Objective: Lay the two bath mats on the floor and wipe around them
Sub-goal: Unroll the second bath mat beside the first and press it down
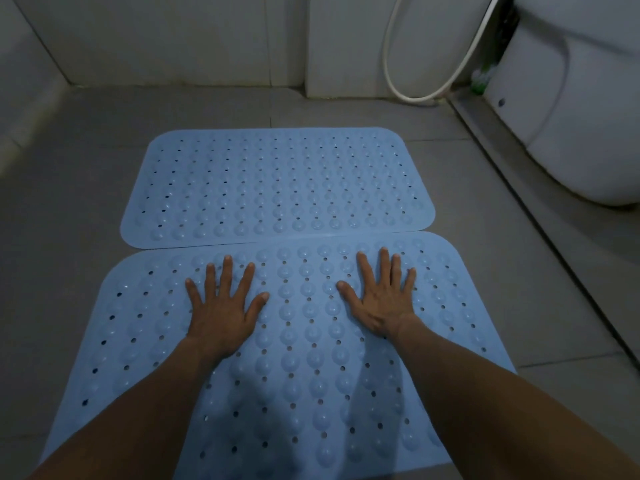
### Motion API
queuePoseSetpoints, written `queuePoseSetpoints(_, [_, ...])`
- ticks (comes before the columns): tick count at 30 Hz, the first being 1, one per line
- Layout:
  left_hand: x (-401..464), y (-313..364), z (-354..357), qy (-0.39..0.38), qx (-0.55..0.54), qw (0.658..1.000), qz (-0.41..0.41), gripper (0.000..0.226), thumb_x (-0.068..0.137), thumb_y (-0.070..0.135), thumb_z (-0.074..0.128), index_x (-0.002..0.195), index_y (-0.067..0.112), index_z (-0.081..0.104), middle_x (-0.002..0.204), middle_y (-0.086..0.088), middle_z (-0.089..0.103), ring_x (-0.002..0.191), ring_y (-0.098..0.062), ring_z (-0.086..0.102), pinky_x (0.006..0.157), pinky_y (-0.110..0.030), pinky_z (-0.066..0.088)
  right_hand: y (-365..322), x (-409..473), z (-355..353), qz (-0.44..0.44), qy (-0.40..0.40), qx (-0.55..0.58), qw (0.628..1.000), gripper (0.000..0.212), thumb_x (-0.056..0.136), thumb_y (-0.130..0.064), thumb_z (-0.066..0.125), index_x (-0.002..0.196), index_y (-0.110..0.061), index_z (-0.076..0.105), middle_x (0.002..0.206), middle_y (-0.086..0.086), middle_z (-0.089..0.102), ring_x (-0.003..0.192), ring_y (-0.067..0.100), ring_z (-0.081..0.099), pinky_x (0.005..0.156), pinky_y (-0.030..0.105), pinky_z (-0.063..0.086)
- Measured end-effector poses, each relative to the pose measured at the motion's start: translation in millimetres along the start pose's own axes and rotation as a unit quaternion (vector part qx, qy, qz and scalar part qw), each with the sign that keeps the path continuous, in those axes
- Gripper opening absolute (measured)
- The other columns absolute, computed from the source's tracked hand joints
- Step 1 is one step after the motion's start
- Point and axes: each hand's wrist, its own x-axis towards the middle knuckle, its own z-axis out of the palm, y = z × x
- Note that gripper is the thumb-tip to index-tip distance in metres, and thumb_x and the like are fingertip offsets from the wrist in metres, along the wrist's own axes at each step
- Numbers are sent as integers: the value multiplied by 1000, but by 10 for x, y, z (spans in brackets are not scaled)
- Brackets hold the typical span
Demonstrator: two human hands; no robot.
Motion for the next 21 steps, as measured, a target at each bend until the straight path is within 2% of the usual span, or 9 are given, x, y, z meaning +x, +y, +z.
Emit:
queuePoseSetpoints(8, [55,-67,-29,-39,-11,999,-4,70,82,77,-6,138,45,-34,154,3,-37,143,-27,-31,111,-60,-21,-37,55,30,-1,-9,0,1000,90,80,-87,-2,154,-40,-21,161,7,-34,149,34,-29,115,60,-21])
queuePoseSetpoints(11, [83,-82,-106,-88,-33,996,1,70,84,77,-2,142,47,-27,154,5,-38,143,-26,-33,108,-59,-26,-71,41,-2,5,3,-7,1000,90,81,-87,-2,156,-38,-18,163,7,-31,150,33,-26,117,57,-20])
queuePoseSetpoints(13, [89,-126,-187,-98,-63,993,16,66,89,72,3,147,47,-18,156,6,-32,145,-24,-28,109,-55,-27,-211,-47,-92,-15,47,-16,999,89,85,-81,-1,158,-32,-13,164,8,-27,151,30,-25,119,55,-19])
queuePoseSetpoints(16, [60,-307,-288,-24,-68,997,24,64,97,60,7,153,34,-10,161,5,-18,149,-19,-15,117,-50,-18,-453,17,-11,-51,87,-9,995,81,93,-70,6,161,-27,-3,167,7,-19,153,25,-19,121,51,-17])
queuePoseSetpoints(21, [94,-735,-365,43,-61,996,-41,64,102,49,11,155,17,-2,163,-5,-7,150,-20,-5,120,-48,-10,-1377,51,73,-156,105,40,981,69,101,-59,15,161,-25,11,169,8,-6,155,23,-10,122,46,-16])
